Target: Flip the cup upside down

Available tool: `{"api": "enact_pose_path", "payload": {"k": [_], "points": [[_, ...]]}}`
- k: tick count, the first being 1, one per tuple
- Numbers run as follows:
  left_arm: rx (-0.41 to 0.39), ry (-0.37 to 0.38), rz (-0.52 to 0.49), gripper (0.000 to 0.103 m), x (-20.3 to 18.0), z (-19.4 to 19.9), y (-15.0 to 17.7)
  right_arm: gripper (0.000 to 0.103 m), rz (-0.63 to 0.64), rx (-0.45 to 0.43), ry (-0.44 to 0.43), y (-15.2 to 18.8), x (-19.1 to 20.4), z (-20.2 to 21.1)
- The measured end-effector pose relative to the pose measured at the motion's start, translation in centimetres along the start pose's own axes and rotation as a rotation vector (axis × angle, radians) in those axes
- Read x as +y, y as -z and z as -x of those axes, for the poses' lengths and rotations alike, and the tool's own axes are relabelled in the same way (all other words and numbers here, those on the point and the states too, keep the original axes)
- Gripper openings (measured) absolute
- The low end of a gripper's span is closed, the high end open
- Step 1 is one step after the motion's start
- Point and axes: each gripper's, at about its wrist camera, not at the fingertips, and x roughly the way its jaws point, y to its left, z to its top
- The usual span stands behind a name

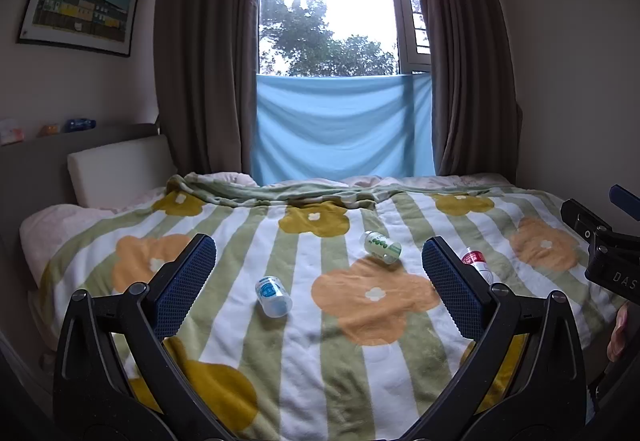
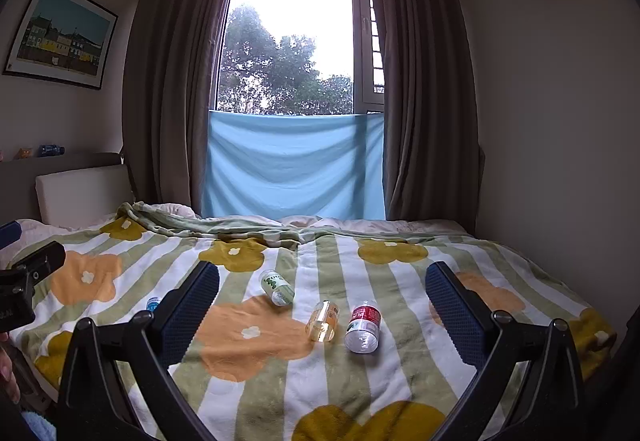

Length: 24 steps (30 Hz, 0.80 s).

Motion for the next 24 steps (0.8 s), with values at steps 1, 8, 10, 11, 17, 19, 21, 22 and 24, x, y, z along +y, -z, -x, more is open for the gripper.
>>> {"api": "enact_pose_path", "payload": {"k": [1,8,10,11,17,19,21,22,24], "points": [[0.000,0.000,0.001,0.103,-0.05,-0.04,-0.06,0.103,-0.001,0.000,0.000,0.00,0.01,0.00],[0.000,-0.005,-0.004,0.103,-0.09,-0.01,0.14,0.103,0.004,-0.005,0.012,0.17,0.19,0.00],[0.000,-0.006,-0.004,0.103,-0.07,0.01,0.23,0.103,0.003,-0.003,0.013,0.22,0.19,-0.02],[0.000,-0.006,-0.004,0.103,-0.05,0.02,0.25,0.103,0.001,-0.001,0.014,0.29,0.27,-0.12],[0.010,-0.024,-0.014,0.103,0.05,-0.42,0.66,0.103,-0.004,0.006,0.018,0.42,0.27,-0.26],[0.010,-0.025,-0.014,0.103,0.06,-0.52,0.73,0.103,-0.005,0.005,0.019,0.41,0.32,-0.20],[0.011,-0.028,-0.016,0.103,0.07,-0.56,0.66,0.103,-0.004,0.005,0.019,0.37,0.31,-0.22],[0.014,-0.028,-0.016,0.103,0.12,-0.59,0.63,0.103,-0.004,0.005,0.019,0.38,0.36,-0.23],[0.015,-0.025,-0.016,0.103,0.14,-0.68,0.69,0.103,-0.003,0.005,0.020,0.40,0.32,-0.24]]}}
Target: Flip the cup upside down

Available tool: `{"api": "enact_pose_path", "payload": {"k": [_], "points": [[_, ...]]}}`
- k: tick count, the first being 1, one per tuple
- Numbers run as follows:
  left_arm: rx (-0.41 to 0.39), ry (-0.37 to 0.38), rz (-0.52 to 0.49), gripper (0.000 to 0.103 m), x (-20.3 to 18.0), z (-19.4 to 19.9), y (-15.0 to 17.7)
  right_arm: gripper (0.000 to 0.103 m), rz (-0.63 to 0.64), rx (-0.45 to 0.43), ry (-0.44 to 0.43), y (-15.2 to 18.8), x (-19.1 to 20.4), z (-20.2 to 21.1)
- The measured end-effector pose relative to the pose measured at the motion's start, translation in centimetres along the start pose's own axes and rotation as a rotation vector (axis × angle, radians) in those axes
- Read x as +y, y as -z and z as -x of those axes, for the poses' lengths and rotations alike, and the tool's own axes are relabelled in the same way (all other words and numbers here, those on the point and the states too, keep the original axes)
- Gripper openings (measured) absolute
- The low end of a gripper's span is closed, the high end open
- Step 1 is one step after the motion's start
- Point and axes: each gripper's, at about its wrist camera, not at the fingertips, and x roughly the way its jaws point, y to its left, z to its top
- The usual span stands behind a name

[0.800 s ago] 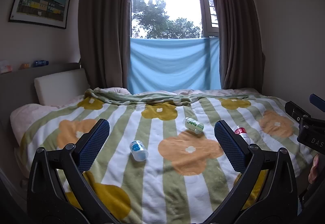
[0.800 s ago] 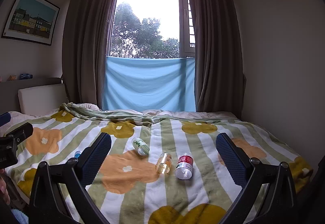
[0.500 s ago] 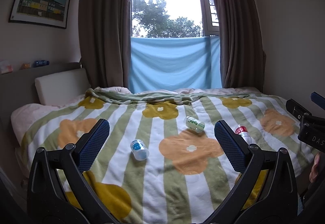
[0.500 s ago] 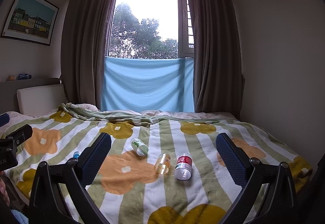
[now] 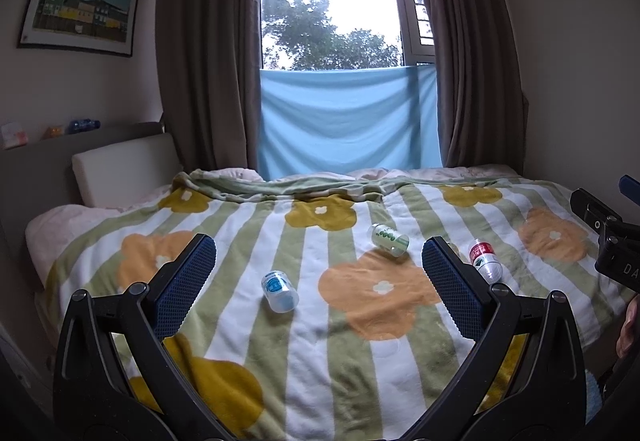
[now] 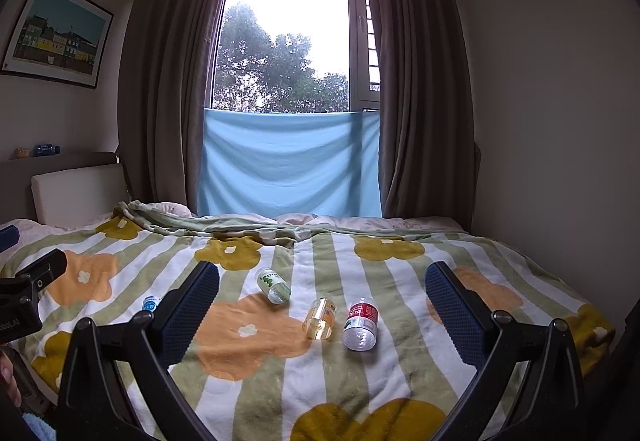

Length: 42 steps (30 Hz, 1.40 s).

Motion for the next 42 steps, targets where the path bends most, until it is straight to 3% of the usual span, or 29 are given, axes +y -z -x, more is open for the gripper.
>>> {"api": "enact_pose_path", "payload": {"k": [42], "points": [[-0.006,0.011,-0.001,0.103,-0.9,0.0,0.3,0.103,0.004,0.011,-0.006,1.0,0.3,-0.1]]}}
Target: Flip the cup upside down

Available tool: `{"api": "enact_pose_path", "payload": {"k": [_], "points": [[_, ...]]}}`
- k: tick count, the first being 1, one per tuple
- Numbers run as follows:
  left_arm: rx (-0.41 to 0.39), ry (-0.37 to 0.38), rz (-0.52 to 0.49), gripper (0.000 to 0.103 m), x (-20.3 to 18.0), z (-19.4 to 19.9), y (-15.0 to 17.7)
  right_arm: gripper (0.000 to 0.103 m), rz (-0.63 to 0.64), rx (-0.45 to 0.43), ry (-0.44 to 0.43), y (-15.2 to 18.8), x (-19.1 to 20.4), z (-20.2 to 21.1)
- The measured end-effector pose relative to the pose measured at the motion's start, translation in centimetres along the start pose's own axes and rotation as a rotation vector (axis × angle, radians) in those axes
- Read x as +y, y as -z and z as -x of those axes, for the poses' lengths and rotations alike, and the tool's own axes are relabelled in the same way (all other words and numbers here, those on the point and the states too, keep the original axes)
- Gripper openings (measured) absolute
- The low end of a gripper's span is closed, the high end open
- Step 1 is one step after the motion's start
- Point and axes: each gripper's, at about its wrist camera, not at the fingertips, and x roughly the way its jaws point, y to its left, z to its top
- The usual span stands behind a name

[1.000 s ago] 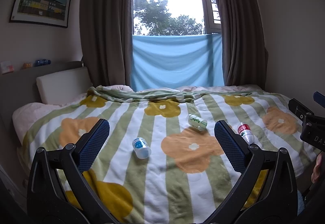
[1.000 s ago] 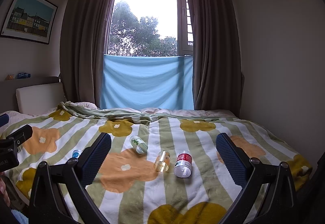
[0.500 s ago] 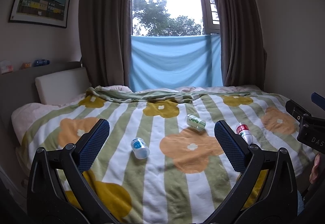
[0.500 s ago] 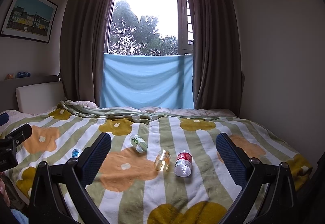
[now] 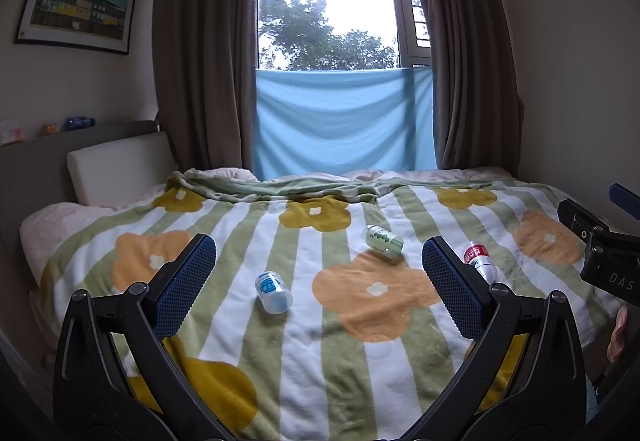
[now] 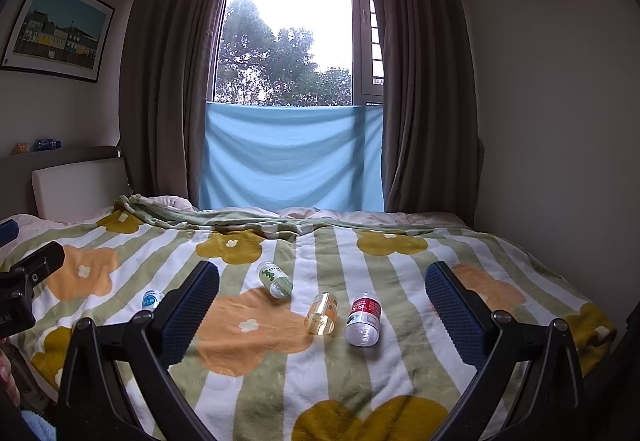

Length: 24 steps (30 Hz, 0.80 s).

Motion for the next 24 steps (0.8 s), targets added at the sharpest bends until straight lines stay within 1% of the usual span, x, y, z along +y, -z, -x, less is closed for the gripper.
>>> {"api": "enact_pose_path", "payload": {"k": [7,16,20,24], "points": [[0.007,0.003,0.001,0.103,0.0,-0.3,0.2,0.103,0.000,0.008,-0.002,0.2,0.3,-0.2],[0.035,0.003,0.010,0.103,0.4,-1.7,0.6,0.103,0.004,0.037,-0.008,0.1,0.5,-1.5],[0.067,0.002,0.016,0.103,0.7,-2.9,0.9,0.103,-0.001,0.064,-0.021,0.2,0.4,-2.6],[0.118,-0.001,0.038,0.103,1.4,-4.7,1.9,0.103,0.006,0.097,-0.030,0.2,0.5,-4.6]]}}
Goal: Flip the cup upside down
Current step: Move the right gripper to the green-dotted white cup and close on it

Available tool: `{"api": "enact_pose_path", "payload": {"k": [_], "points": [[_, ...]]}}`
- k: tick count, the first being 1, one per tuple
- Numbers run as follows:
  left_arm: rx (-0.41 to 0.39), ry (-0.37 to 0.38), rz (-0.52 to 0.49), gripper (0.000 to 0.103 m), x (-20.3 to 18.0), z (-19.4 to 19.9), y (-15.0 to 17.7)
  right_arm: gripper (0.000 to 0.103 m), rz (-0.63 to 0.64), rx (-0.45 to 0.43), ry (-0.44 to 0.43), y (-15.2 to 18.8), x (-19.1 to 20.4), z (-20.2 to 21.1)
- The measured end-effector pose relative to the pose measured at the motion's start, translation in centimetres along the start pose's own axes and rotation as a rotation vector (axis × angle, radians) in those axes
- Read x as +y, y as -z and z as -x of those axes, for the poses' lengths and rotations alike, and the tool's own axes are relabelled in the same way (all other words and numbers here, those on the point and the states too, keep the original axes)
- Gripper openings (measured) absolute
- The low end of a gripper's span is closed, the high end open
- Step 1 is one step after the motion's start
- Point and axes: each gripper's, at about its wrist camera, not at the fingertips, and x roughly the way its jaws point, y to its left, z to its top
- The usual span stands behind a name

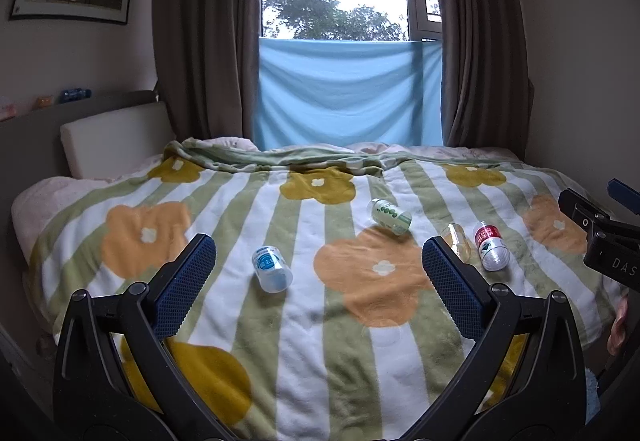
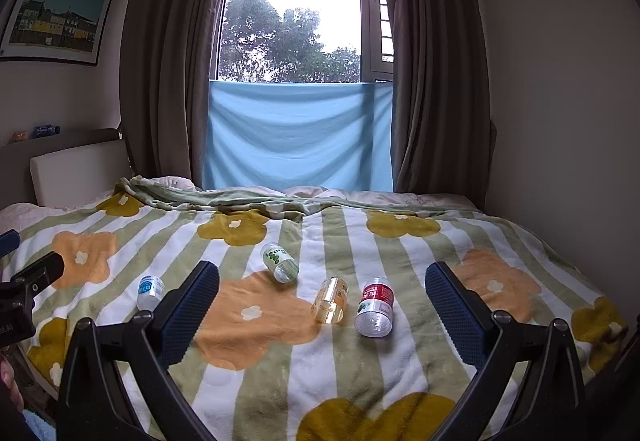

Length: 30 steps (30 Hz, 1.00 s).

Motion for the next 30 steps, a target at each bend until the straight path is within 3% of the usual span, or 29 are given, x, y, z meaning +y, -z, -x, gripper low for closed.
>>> {"api": "enact_pose_path", "payload": {"k": [6,11,14,19,24,30], "points": [[0.086,-0.023,0.016,0.103,1.3,-3.6,1.7,0.103,0.043,0.048,-0.045,-0.7,0.8,-4.8],[0.153,-0.054,0.026,0.103,2.6,-6.8,3.0,0.103,0.156,0.140,-0.125,-1.8,2.3,-12.5],[0.199,-0.070,0.047,0.103,3.6,-8.8,3.9,0.103,0.215,0.233,-0.209,-2.3,3.5,-18.4],[0.273,-0.090,0.085,0.103,4.9,-12.0,5.4,0.103,0.271,0.358,-0.274,-1.9,5.8,-27.8],[0.325,-0.106,0.092,0.103,5.6,-14.1,6.9,0.103,0.378,0.521,-0.282,-0.2,8.3,-37.5],[0.369,-0.110,0.106,0.103,6.4,-15.0,8.0,0.103,0.339,0.757,-0.261,2.2,9.1,-47.1]]}}
